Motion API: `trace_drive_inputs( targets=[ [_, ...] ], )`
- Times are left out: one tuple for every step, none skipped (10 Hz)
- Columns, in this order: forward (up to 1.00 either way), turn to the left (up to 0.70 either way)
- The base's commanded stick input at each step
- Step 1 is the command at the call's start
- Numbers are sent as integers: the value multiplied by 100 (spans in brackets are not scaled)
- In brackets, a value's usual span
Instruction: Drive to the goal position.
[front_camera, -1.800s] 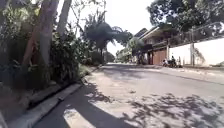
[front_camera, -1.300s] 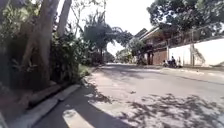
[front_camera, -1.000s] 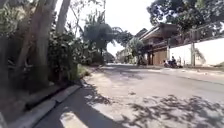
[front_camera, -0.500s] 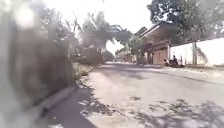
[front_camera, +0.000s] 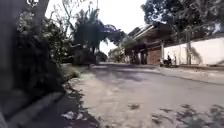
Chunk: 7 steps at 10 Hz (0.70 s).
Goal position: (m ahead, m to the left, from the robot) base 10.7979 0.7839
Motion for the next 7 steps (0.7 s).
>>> trace_drive_inputs(
  targets=[
    [70, 0],
    [70, 0],
    [70, -6],
    [70, -20],
    [70, -34],
    [70, -33],
    [70, -29]
  ],
)
